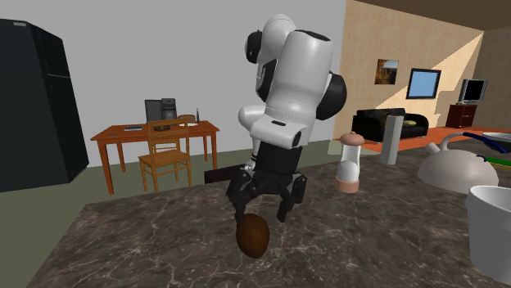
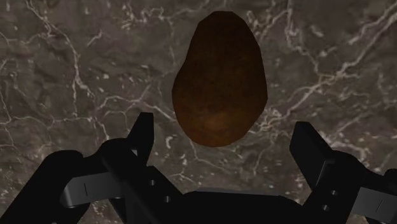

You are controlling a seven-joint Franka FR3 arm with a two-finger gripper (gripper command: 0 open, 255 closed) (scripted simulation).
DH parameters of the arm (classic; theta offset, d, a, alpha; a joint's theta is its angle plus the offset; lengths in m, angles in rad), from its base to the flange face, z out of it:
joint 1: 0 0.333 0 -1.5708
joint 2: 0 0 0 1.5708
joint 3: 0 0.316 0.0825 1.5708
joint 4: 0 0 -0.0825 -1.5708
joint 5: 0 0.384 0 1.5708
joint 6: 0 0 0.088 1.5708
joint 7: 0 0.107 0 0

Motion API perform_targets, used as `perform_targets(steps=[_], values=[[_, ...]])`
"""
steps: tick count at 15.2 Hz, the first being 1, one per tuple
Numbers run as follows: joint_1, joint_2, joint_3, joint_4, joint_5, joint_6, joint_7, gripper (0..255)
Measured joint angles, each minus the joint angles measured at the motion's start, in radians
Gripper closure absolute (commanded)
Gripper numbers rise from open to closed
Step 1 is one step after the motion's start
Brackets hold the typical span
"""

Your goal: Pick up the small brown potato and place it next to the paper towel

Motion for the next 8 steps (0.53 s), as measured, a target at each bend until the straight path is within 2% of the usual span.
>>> perform_targets(steps=[8], values=[[-0.016,0.053,-0.001,-0.011,0.007,0.067,-0.004,0]])
